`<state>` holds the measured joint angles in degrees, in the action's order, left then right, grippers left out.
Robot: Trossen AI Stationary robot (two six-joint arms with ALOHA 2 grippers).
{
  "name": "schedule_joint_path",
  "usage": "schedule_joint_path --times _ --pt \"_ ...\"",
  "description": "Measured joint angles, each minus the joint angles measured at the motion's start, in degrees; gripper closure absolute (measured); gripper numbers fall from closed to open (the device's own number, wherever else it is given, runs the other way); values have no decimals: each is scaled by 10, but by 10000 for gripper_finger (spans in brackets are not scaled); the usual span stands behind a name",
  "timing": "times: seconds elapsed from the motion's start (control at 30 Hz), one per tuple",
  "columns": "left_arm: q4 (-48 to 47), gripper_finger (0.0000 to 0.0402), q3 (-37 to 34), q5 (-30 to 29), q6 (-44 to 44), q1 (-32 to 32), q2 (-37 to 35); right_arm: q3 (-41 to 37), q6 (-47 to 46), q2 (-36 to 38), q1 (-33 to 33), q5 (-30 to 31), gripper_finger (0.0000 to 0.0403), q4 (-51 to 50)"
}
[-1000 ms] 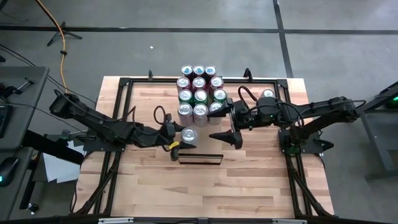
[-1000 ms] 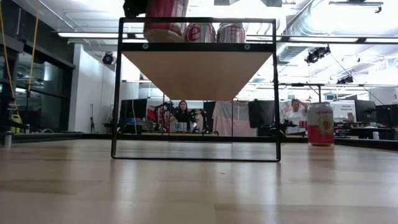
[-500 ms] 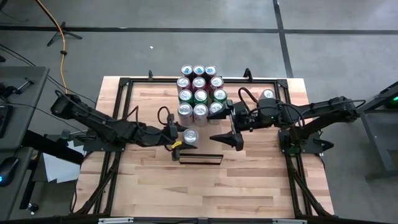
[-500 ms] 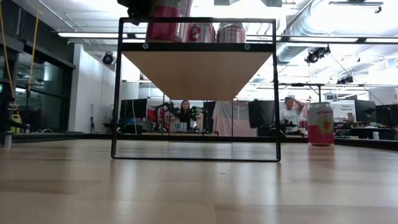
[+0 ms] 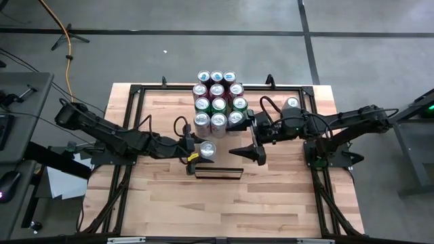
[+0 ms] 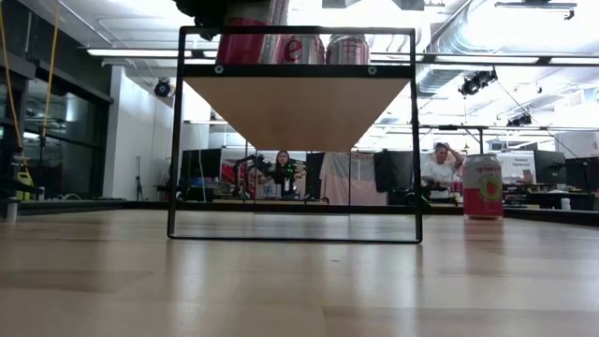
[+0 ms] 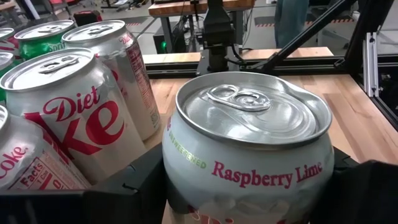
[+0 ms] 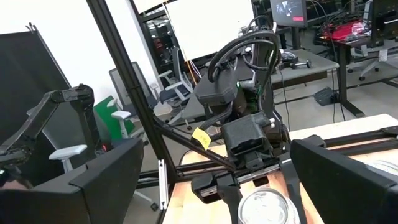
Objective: Place canned beverage on shelf
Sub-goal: Put the left pink white soda can on the shelf
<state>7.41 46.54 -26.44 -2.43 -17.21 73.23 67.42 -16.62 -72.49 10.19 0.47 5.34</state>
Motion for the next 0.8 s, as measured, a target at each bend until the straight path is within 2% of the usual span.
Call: schedule_joint_path --times 0.2,0.37,0.8 --pt "-3 159 0 1 5 0 0 0 0 0 0 0 11 0" --pt "-6 140 1 0 55 0 0 0 1 0 0 0 11 0" --pt "-5 135 0 -11 78 19 0 0 1 0 0 0 11 0"
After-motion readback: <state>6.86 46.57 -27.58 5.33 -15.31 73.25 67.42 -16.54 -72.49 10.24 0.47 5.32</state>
